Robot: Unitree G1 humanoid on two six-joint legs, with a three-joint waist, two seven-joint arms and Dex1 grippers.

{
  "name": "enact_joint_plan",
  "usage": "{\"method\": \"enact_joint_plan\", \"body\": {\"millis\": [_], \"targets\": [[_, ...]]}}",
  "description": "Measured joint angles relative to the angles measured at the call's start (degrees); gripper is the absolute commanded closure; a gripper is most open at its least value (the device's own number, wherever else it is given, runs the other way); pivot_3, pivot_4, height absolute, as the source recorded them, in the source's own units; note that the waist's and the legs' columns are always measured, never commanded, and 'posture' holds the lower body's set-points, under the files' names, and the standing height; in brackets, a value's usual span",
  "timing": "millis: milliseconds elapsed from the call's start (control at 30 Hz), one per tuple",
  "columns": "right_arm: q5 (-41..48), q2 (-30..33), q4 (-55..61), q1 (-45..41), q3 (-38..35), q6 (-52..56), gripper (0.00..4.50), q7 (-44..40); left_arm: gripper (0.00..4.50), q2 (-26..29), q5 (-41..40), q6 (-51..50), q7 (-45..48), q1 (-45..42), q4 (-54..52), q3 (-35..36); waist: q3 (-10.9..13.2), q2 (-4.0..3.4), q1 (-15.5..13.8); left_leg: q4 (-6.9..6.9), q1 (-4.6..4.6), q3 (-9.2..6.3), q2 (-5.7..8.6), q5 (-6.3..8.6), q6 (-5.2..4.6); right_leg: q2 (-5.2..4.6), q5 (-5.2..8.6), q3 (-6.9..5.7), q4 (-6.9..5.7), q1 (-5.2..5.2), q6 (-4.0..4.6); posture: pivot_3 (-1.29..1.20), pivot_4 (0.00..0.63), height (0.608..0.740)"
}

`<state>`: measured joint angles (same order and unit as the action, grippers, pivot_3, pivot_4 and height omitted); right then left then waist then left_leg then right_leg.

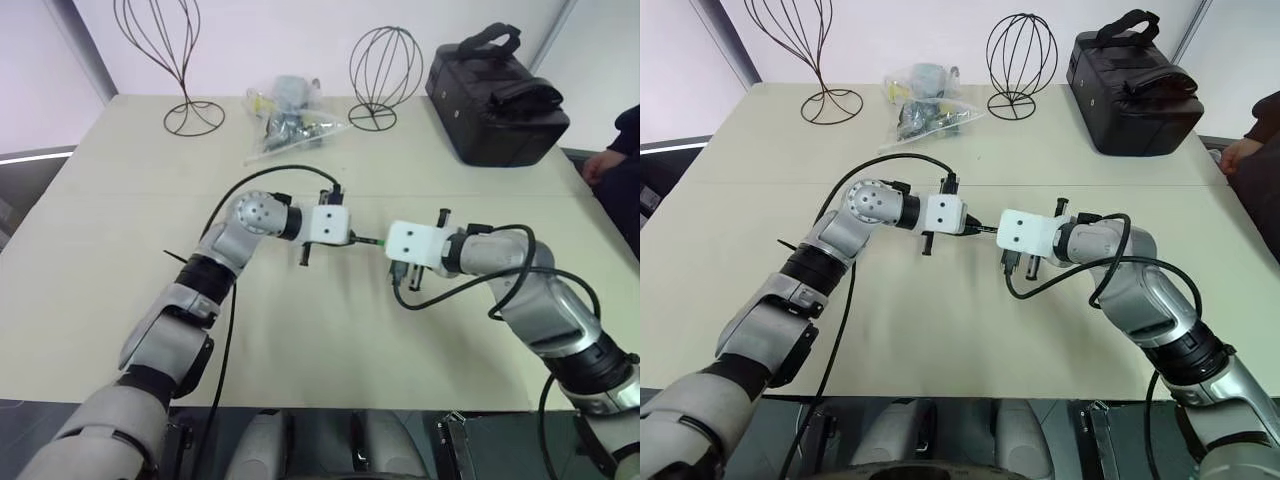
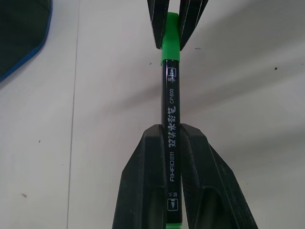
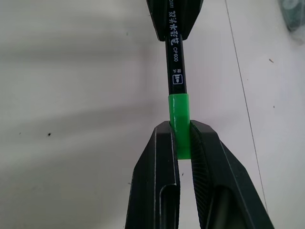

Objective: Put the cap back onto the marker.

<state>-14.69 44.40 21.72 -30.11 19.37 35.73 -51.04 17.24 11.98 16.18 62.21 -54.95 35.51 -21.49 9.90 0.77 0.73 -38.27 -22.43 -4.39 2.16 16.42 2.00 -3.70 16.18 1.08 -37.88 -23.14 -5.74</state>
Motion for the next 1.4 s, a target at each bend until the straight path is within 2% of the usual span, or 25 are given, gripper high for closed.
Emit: {"method": "enact_joint_plan", "body": {"millis": [467, 533, 567, 633, 800, 900, 1067, 1267, 1400], "targets": [[-0.2, -0.3, -0.1, 0.0, -0.6, 0.2, 4.45, -1.0, 4.5, -0.1, 0.0, 1.1, -0.6, -0.1, 0.8, 0.1, 0.0, 0.0, 0.0, 0.0, 0.0, 0.0, 0.0, 0.0, 0.0, 0.0, 0.0, 0.0, 0.0, -0.01, 0.0, 0.0, 0.15, 0.74], [-0.2, -0.1, 0.0, 0.1, -0.7, 0.0, 3.49, -1.1, 4.5, -0.1, -0.1, 1.1, -0.5, -0.1, 0.7, 0.1, 0.0, 0.0, 0.0, 0.0, 0.0, 0.0, 0.0, 0.0, 0.0, 0.0, 0.0, 0.0, 0.0, -0.01, 0.0, 0.0, 0.15, 0.74], [-0.2, -0.1, 0.0, 0.3, -0.7, -0.2, 3.18, -1.1, 4.5, -0.7, -0.7, 1.5, -0.5, -0.1, 0.4, 0.2, 0.0, 0.0, 0.0, 0.0, 0.0, 0.0, 0.0, 0.0, 0.0, 0.0, 0.0, 0.0, 0.0, -0.01, 0.0, 0.0, 0.15, 0.74], [-0.2, -0.1, 0.0, 0.8, -0.5, -0.5, 2.17, -1.3, 4.5, -1.8, -1.7, 2.3, -0.4, -0.1, -1.5, 0.1, 0.0, 0.0, -0.2, 0.0, -0.03, -0.01, -0.02, 0.0, 0.01, -0.05, 0.0, 0.0, 0.0, -0.01, 0.0, 0.0, 0.15, 0.74], [0.4, 3.9, 1.6, 4.7, -2.9, -1.2, 2.17, -2.4, 4.5, -1.6, -2.5, 2.8, 0.6, 0.3, -4.1, -0.1, 0.0, -0.01, -0.1, 0.01, -0.03, 0.01, 0.0, 0.0, 0.01, -0.04, 0.0, 0.01, 0.0, -0.02, 0.0, 0.0, 0.15, 0.74], [1.4, 8.4, 3.3, 9.6, -6.0, -0.2, 2.17, -4.0, 4.5, 0.3, -2.8, 1.9, 0.6, 0.7, -5.4, 0.5, 0.0, -0.01, 0.0, 0.02, -0.03, 0.01, -0.01, 0.0, 0.0, -0.01, 0.0, 0.02, 0.0, -0.02, 0.0, 0.0, 0.15, 0.74], [3.5, 11.0, 7.6, 13.9, -12.8, 1.9, 2.17, -4.5, 4.5, 1.7, -3.6, 0.0, 0.5, 2.8, -7.6, 0.6, 0.0, -0.01, 0.0, 0.01, -0.01, 0.04, -0.04, 0.0, 0.01, 0.0, 0.0, 0.05, -0.03, -0.03, 0.0, 0.0, 0.15, 0.74], [6.6, 8.3, 12.6, 20.2, -20.8, 6.3, 2.17, -1.9, 4.5, 3.8, -4.6, -6.6, -1.6, 5.5, -10.2, 2.6, 0.0, -0.01, -0.1, 0.01, -0.01, 0.04, -0.06, 0.0, 0.01, -0.01, 0.0, 0.06, -0.03, -0.02, 0.0, 0.0, 0.15, 0.74], [8.2, 4.3, 16.4, 22.1, -22.5, 10.0, 2.17, 1.6, 4.5, 2.8, -5.1, -16.9, -7.8, 9.6, -16.2, 5.8, 0.0, -0.01, 0.1, 0.0, 0.0, 0.03, -0.09, 0.0, 0.01, -0.01, 0.0, 0.08, -0.07, -0.03, 0.0, 0.0, 0.15, 0.74]]}}
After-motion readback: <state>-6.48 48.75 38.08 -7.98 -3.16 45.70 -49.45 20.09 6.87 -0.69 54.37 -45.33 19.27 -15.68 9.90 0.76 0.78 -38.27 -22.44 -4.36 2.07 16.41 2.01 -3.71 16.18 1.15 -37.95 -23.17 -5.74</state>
